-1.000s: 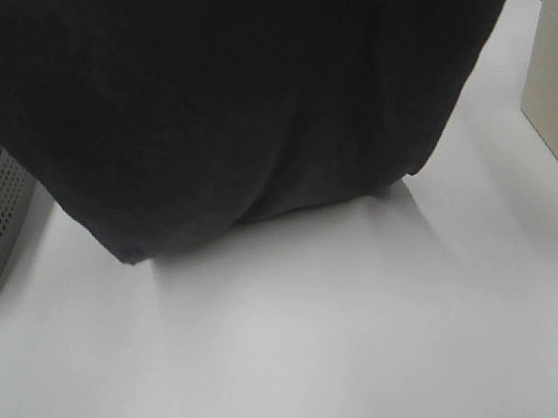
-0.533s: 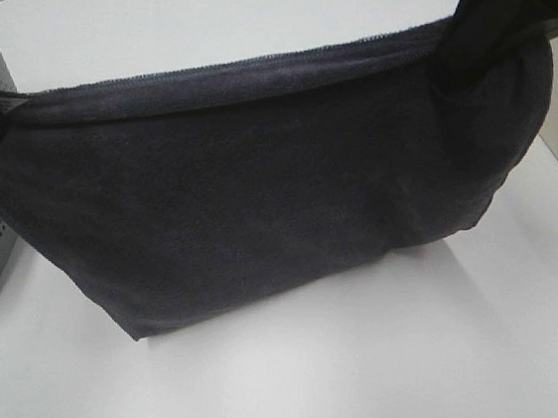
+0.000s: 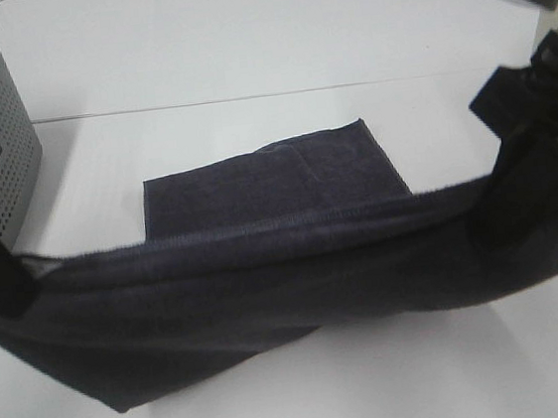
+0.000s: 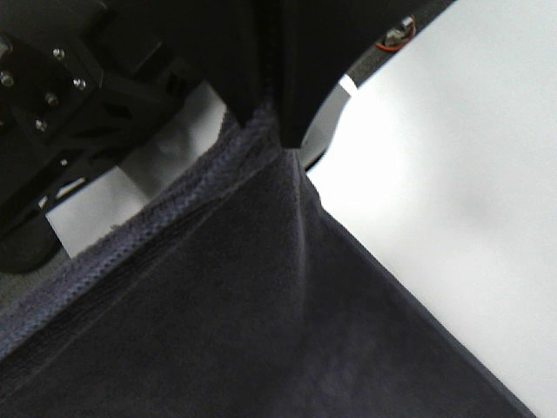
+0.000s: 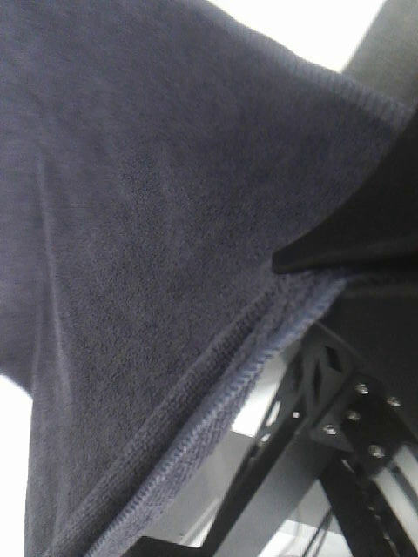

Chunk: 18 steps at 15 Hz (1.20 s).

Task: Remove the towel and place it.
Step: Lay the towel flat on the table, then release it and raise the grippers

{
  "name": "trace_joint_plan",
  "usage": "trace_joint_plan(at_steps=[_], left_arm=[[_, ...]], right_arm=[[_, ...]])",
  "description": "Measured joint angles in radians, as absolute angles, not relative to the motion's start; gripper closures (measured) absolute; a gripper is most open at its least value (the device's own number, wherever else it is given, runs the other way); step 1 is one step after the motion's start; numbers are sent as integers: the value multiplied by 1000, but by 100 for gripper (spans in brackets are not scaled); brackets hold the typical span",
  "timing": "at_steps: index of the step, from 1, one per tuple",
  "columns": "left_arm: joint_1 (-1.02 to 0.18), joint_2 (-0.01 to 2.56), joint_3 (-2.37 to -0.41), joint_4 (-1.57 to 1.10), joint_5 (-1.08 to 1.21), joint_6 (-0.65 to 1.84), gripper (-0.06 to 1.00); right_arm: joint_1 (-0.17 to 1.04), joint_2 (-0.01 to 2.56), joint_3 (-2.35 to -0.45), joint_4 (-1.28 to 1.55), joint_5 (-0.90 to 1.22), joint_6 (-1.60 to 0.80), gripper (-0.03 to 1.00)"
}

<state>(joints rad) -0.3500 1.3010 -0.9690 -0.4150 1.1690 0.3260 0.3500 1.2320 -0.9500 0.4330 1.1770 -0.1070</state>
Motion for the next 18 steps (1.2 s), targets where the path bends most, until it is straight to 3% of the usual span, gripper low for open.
trace_joint_plan(at_steps=[9, 18], left_arm=[[-528, 1419, -788, -474, 1150, 302, 94], [-708, 1666, -785, -507, 1082, 273, 94]], right_arm=[[347, 1340, -653, 472, 1177, -123, 96], [340, 1547, -617, 411, 1152, -179, 96]])
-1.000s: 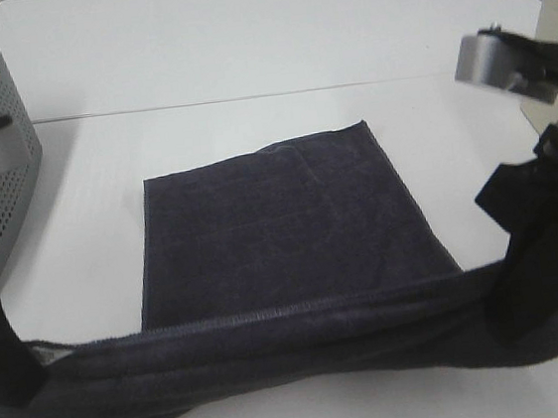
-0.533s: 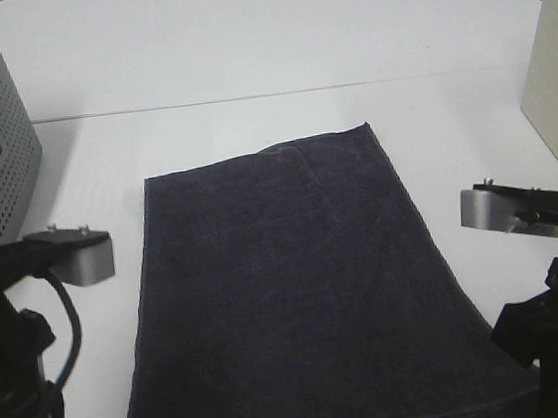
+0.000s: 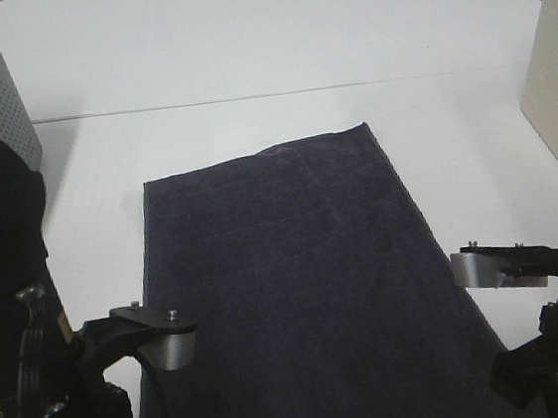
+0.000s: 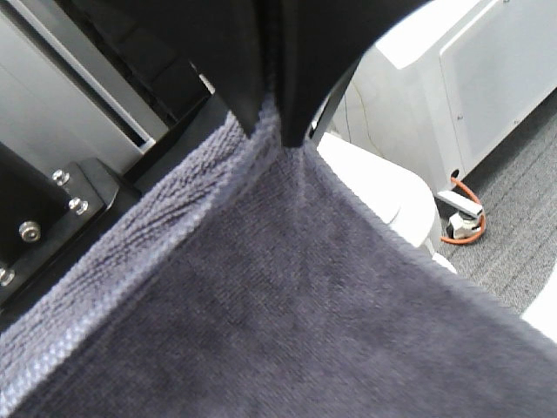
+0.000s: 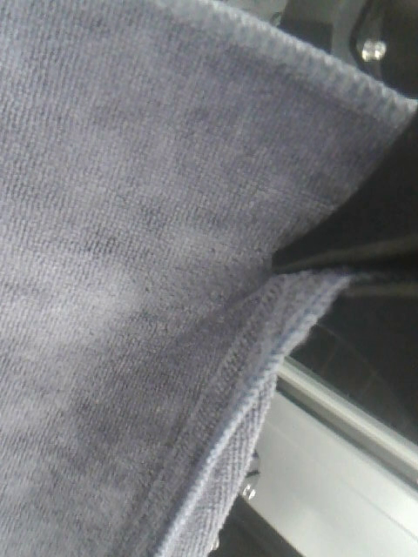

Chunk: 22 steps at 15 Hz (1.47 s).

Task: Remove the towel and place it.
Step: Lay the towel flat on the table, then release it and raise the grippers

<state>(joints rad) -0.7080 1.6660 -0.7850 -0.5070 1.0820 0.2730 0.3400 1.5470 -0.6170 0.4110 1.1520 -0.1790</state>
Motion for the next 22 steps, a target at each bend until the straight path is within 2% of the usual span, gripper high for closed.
trace_joint_plan(at_steps=[6, 8, 12, 13, 14, 16, 17, 18, 19, 22], left_arm=[[-745, 1767, -840, -519, 1065, 270, 94], [-745, 1807, -883, -519, 1065, 269, 94], [-757, 1885, -938, -529, 1063, 269, 92], [-775, 1889, -945, -529, 1054, 269, 85], [-800, 1889, -954, -531, 1046, 269, 73], [-848, 1889, -973, -532, 1018, 254, 38], [-862, 1889, -983, -533, 1014, 245, 25], [-869, 1889, -991, -533, 1014, 242, 17], [-871, 1889, -999, -534, 1018, 239, 14], [-873, 1890, -1060, -533, 1105, 234, 12]], right_arm=[[335, 1628, -614, 421, 1089, -258, 95], [335, 1630, -613, 420, 1067, -263, 88], [335, 1630, -613, 420, 1048, -266, 69], [335, 1630, -613, 421, 1048, -266, 63], [335, 1630, -613, 426, 1047, -267, 56], [335, 1630, -613, 448, 1038, -267, 39], [335, 1630, -613, 458, 1028, -267, 33], [335, 1630, -613, 462, 1023, -267, 30], [335, 1630, -613, 463, 1023, -267, 29], [335, 1617, -613, 462, 1019, -267, 28]])
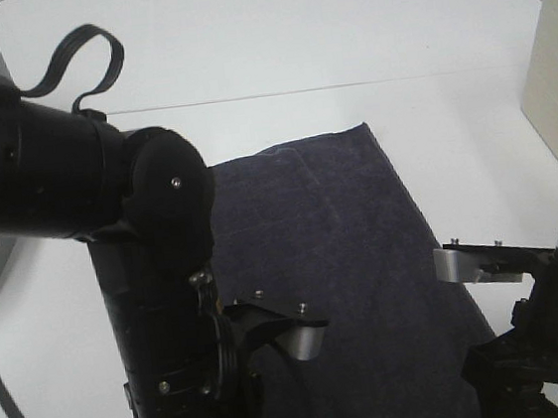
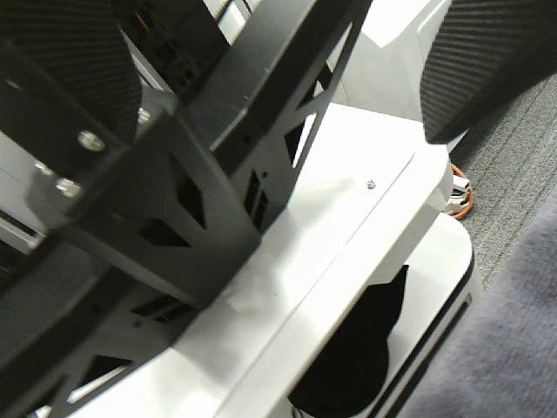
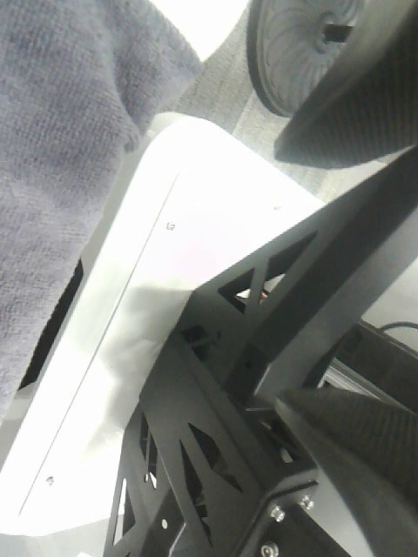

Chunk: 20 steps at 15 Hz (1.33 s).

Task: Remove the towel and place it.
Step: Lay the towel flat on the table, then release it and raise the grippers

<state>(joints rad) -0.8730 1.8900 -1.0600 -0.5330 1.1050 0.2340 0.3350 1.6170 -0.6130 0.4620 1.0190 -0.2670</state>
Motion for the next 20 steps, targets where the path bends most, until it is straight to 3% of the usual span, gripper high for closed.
trace_joint_plan(at_steps=[6, 12, 13, 14, 15, 16, 18, 20], left_arm=[[-809, 1891, -1266, -521, 1173, 226, 12], [-536, 1892, -1286, -521, 1120, 240, 12], [-426, 1892, -1286, -521, 1043, 248, 12], [-378, 1892, -1286, -518, 1005, 252, 12], [-378, 1892, -1286, -518, 1005, 252, 12], [-288, 1892, -1286, -508, 943, 254, 12], [-232, 1892, -1286, -504, 900, 254, 9], [-154, 1892, -1286, -503, 811, 263, 6]], right_arm=[[333, 1537, -865, 242, 1009, -206, 28], [115, 1652, -1217, 324, 1068, -259, 28], [113, 1738, -1336, 344, 1090, -269, 26], [113, 1773, -1396, 345, 1101, -278, 18], [113, 1773, -1396, 345, 1101, -278, 18], [113, 1868, -1524, 347, 1144, -297, 11], [113, 1927, -1605, 347, 1171, -305, 9], [107, 2142, -1846, 369, 1211, -324, 9]])
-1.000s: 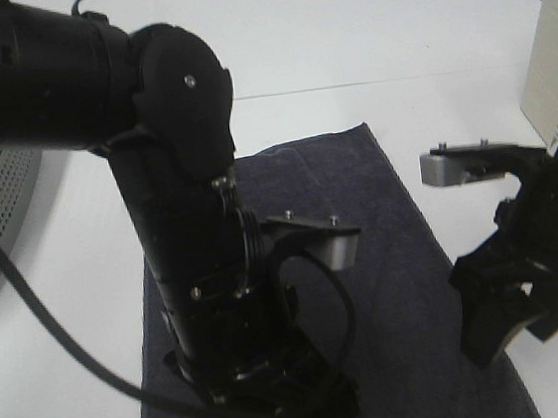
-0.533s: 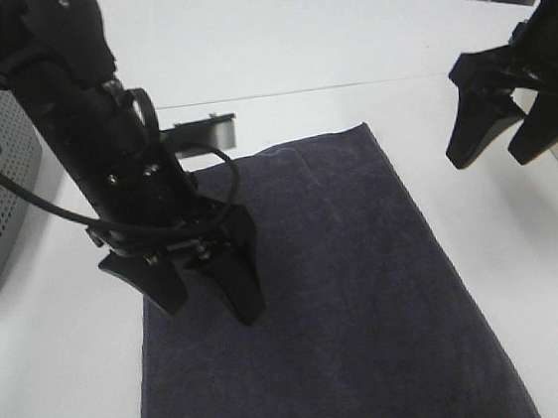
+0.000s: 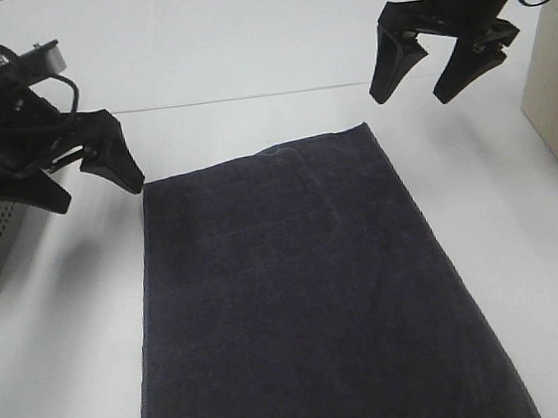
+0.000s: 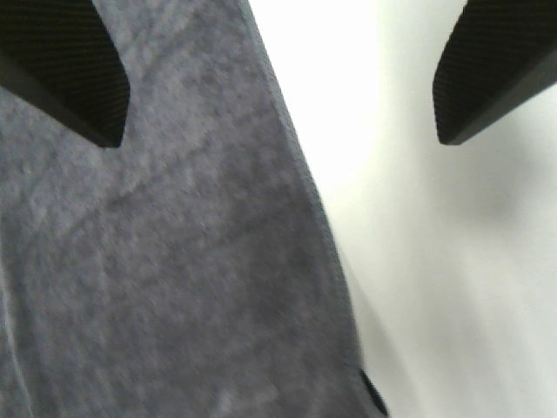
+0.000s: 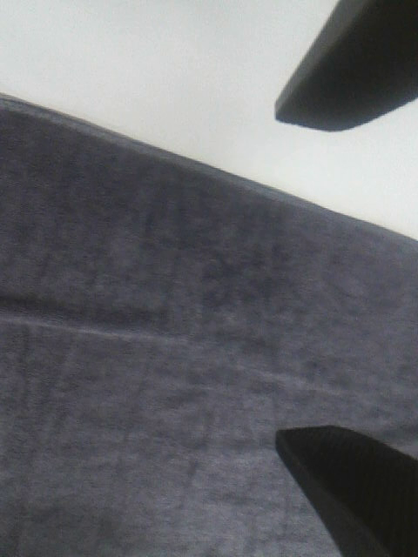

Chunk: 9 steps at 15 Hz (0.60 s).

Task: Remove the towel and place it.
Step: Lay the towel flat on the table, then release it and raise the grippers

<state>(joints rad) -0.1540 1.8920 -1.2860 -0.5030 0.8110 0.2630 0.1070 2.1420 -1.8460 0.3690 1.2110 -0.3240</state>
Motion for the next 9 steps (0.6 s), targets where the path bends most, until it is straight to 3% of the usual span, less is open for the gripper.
trace_joint_plan(at_steps=[5, 9], left_arm=[[-71, 2021, -1370, -558, 733, 355, 5], [-70, 2207, -1551, -723, 742, 441, 5]], right_arm=[[44, 2437, -2200, 460, 1212, -344, 9], [15, 2549, -2279, 491, 1212, -351, 11]])
